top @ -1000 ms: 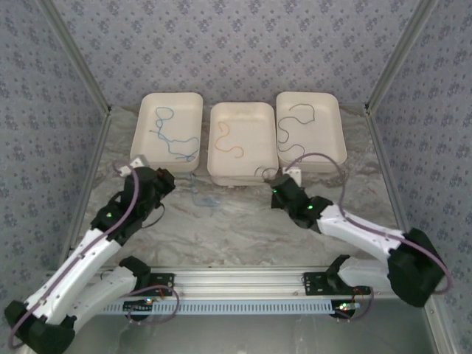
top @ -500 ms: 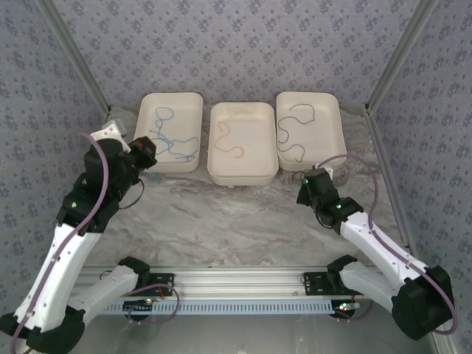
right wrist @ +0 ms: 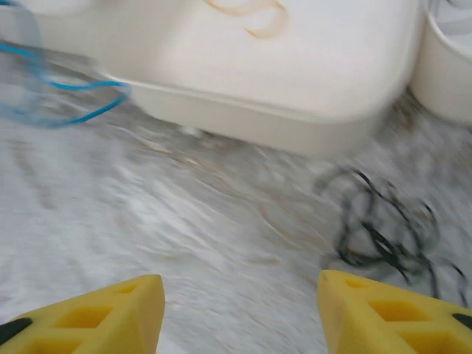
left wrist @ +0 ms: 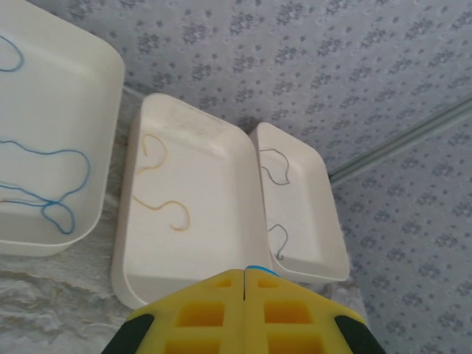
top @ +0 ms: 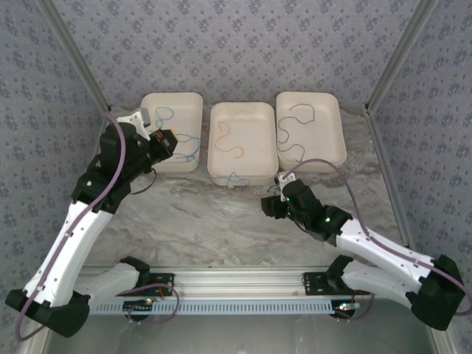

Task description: Untangle the cables

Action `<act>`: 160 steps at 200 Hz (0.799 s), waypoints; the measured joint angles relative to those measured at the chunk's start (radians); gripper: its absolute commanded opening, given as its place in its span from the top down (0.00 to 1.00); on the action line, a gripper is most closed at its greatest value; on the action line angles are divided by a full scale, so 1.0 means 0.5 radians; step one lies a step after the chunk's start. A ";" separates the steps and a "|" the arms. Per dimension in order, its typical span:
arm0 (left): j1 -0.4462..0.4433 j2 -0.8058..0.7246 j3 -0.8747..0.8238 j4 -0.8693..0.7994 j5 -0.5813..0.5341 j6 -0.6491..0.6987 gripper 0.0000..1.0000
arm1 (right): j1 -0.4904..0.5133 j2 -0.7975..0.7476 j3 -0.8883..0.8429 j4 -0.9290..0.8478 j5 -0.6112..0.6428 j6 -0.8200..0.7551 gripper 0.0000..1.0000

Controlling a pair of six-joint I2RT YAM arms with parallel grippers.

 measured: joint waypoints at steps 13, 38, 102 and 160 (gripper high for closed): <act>0.000 0.052 0.001 0.014 0.069 -0.014 1.00 | 0.010 -0.053 0.000 0.078 -0.037 -0.077 0.37; 0.000 0.102 -0.034 0.030 0.159 -0.046 1.00 | 0.005 -0.045 0.000 0.167 -0.113 -0.204 0.36; 0.077 -0.172 -0.820 0.053 0.068 -0.118 1.00 | 0.204 0.314 0.002 0.346 -0.198 -0.272 0.38; 0.240 -0.337 -1.186 0.047 -0.002 -0.140 1.00 | 0.362 1.048 0.362 0.478 -0.296 -0.378 0.38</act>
